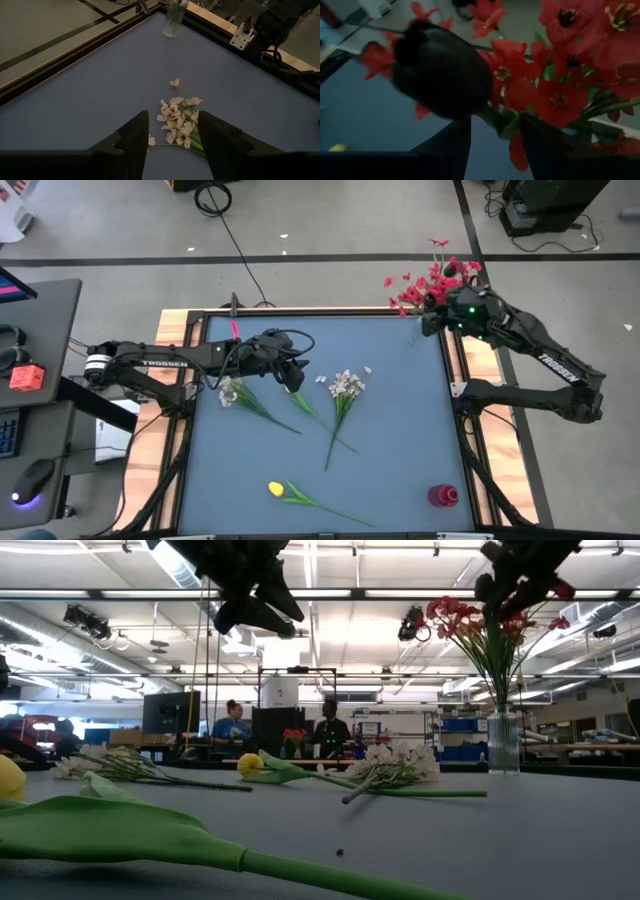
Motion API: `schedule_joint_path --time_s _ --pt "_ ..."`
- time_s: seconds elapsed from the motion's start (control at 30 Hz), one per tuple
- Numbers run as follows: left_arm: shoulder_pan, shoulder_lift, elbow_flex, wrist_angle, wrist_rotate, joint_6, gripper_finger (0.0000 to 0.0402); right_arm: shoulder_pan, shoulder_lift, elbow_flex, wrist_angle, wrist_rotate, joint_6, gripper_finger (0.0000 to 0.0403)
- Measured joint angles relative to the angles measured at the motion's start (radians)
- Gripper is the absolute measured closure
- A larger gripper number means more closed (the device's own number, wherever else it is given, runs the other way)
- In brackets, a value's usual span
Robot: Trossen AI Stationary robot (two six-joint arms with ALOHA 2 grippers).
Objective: Sort flowers into vase by color
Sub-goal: Put the black flower into the transparent vase, then put the right white flowers into the red vase
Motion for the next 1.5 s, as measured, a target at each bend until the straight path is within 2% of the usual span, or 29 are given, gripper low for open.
schedule_joint_path --time_s 0.23,0.47,0.7,0.83,1.1,1.3,1.5 --pt "-0.006 0.000 0.000 -0.001 0.000 -0.040 0.0225 0.002 0.000 0.144 -0.124 -0.161 0.030 0.0226" --pt "-0.005 -0.011 0.000 -0.002 0.000 -0.124 0.0225 0.028 0.000 0.223 -0.142 -0.324 0.077 0.0226" --pt "-0.042 -0.027 0.000 -0.080 0.001 -0.247 0.0225 0.157 0.018 0.226 -0.118 -0.371 0.154 0.0232" --pt "-0.101 -0.037 0.000 -0.112 0.001 -0.327 0.0225 0.289 0.059 0.226 -0.082 -0.345 0.200 0.0237" --pt "-0.264 -0.025 0.000 -0.227 -0.056 -0.507 0.0225 0.583 0.204 0.225 0.004 -0.166 0.314 0.0238" --pt "-0.345 -0.026 0.000 -0.287 -0.071 -0.599 0.0225 0.727 0.340 0.225 0.009 0.002 0.559 0.0238" --pt "-0.363 -0.026 0.000 -0.406 -0.063 -0.626 0.0225 0.793 0.516 0.225 0.009 0.009 0.795 0.0237"
